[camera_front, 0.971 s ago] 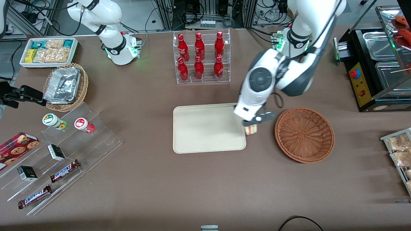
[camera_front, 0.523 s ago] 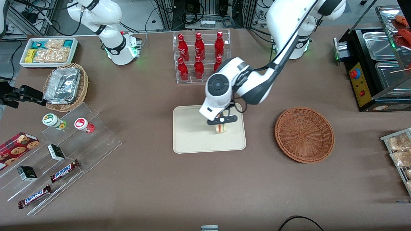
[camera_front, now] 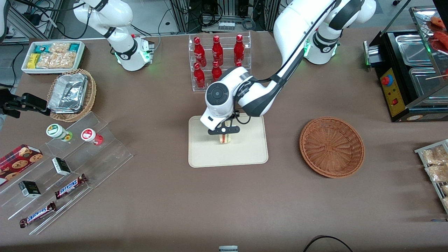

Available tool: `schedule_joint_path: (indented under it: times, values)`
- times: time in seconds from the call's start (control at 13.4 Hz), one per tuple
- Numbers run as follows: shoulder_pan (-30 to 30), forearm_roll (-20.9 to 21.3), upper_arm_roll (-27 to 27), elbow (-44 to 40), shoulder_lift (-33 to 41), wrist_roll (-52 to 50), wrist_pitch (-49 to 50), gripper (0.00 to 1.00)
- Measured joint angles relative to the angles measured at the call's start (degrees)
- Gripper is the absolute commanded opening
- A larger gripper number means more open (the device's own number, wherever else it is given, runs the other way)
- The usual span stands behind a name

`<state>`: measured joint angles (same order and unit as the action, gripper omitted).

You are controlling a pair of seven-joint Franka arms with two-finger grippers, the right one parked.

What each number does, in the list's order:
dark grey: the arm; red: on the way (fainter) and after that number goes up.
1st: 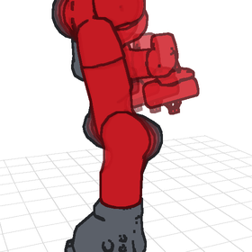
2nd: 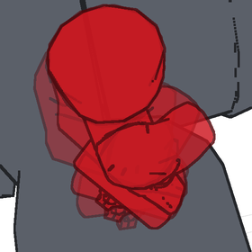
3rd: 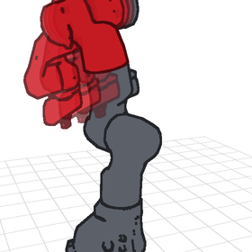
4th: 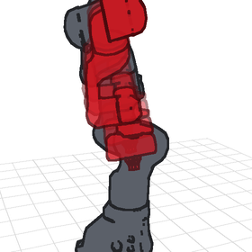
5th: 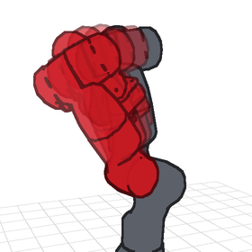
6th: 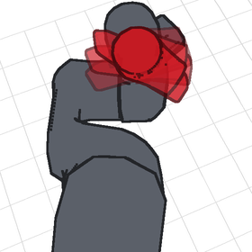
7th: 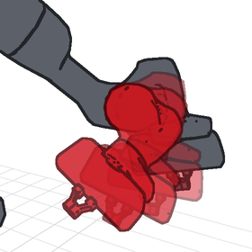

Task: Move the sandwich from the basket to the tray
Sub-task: 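Lift the sandwich and carry it over the cream tray, then lower the sandwich onto the tray and open the left gripper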

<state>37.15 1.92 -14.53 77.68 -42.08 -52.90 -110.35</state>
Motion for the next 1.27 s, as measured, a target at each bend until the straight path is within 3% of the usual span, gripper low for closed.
schedule_joint_path:
  times: [0.37, 1.27]
  values:
    - [0.8, 3.4, 0.5, -2.3, -2.9, -0.7, 0.0, 0.0]
    - [0.8, 5.0, 2.7, -4.5, -5.7, -1.6, -0.1, 0.0]
